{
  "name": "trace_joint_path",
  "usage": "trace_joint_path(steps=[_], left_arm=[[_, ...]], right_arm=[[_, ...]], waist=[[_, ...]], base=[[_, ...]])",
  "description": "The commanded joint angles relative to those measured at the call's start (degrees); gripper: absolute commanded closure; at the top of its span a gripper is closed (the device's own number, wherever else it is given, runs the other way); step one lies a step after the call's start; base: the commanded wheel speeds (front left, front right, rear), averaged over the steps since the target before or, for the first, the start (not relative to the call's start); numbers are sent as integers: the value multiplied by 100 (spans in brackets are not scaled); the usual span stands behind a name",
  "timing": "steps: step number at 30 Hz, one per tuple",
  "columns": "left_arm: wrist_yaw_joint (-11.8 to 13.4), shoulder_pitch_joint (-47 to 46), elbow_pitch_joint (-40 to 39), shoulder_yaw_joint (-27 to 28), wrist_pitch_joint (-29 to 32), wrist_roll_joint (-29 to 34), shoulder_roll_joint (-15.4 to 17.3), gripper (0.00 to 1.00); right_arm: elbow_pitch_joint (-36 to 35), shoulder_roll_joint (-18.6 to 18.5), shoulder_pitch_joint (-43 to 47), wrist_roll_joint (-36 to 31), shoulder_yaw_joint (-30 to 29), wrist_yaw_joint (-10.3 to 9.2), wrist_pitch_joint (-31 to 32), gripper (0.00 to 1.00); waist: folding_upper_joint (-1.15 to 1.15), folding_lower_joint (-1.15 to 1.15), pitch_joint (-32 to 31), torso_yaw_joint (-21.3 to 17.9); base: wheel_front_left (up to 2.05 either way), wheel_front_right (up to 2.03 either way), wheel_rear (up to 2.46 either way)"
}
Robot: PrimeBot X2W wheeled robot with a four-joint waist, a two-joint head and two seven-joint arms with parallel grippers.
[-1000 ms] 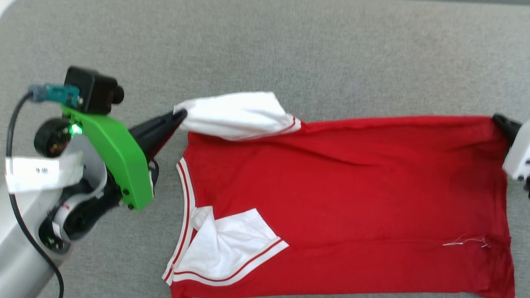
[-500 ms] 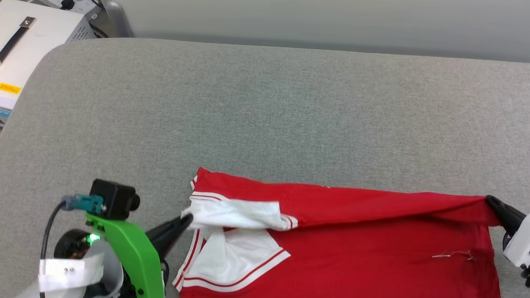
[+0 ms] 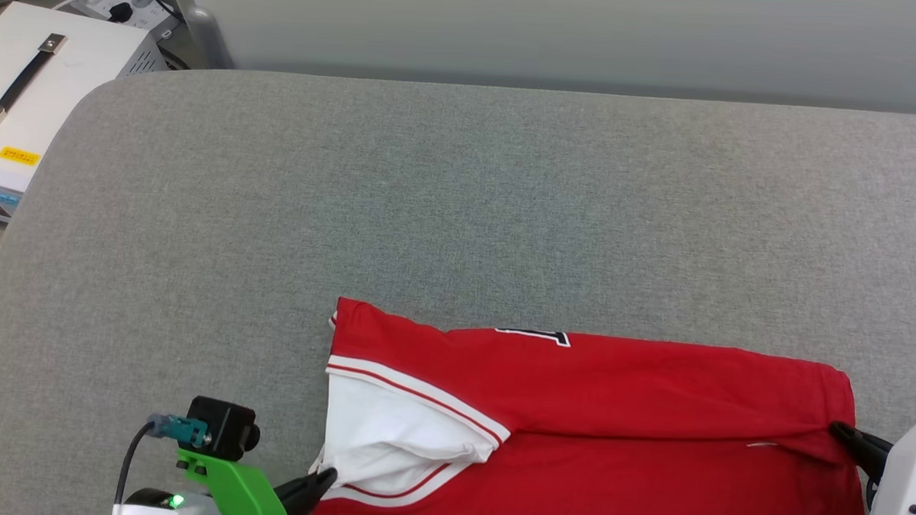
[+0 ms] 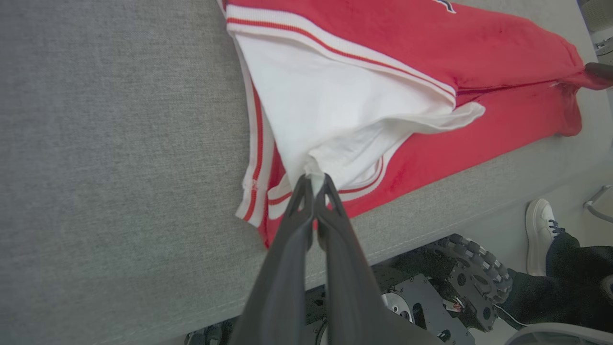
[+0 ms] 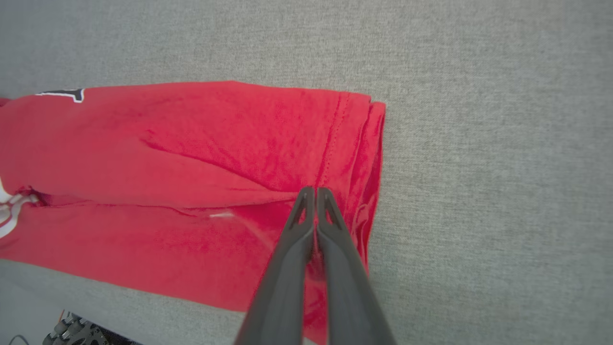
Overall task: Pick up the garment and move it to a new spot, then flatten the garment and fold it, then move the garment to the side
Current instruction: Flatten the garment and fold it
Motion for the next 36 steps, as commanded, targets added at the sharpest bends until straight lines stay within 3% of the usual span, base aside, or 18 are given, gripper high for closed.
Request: trace_joint_path(steps=[1, 3, 4, 5, 6, 16, 22, 29, 33, 34, 36], left_arm=[[-58, 57, 81, -17, -40, -20, -56, 100], [-89, 30, 200, -72, -17, 33, -71, 100], [-73, 16, 264, -86, -17, 68, -77, 81], [-47, -2, 343, -117, -5, 129, -77, 4], [-45, -21, 392, -146, -10, 188, -81, 0], [-100, -77, 539, 40, -557, 274, -281, 0], [36, -174, 359, 504, -1368, 440, -361, 0], [229, -388, 467, 777, -2744, 1594, -436, 0], [213, -419, 563, 1110, -2945, 2184, -587, 0], [188, -345, 376, 1659, -2954, 2650, -895, 0], [80, -227, 245, 1996, -2956, 2912, -1086, 0]], right_arm=[[34, -28, 68, -48, 53, -4, -54, 100], [83, -50, 79, -58, 121, -4, -66, 100], [107, -54, 81, -59, 144, -4, -71, 82], [147, -49, 81, -70, 143, -4, -94, 11], [197, -20, 79, -65, 117, -4, -103, 0], [-136, -8, 156, 100, 73, -4, -79, 0], [-591, 192, 147, 93, -312, -4, 164, 0], [-488, 831, 169, -550, -1167, -4, 700, 0], [-293, 1228, 140, -934, -1696, -4, 957, 0], [-136, 1531, 56, -1101, -2034, -4, 1137, 0], [-24, 1688, -28, -1197, -2211, -4, 1230, 0]], waist=[[0, 1, 6, 1], [0, 1, 17, 4], [0, 1, 17, 5], [0, 1, 13, 3], [0, 1, 9, 3], [0, 1, -236, 14], [0, 1, -360, 31], [0, 1, -315, 107], [0, 1, -201, 200], [0, 1, -90, 255], [0, 1, -11, 289]], base=[[0, 0, 0], [0, 0, 0], [0, 0, 0], [0, 0, 0], [0, 0, 0], [0, 0, 0], [0, 0, 0], [0, 0, 0], [0, 0, 0], [0, 0, 0], [0, 0, 0]])
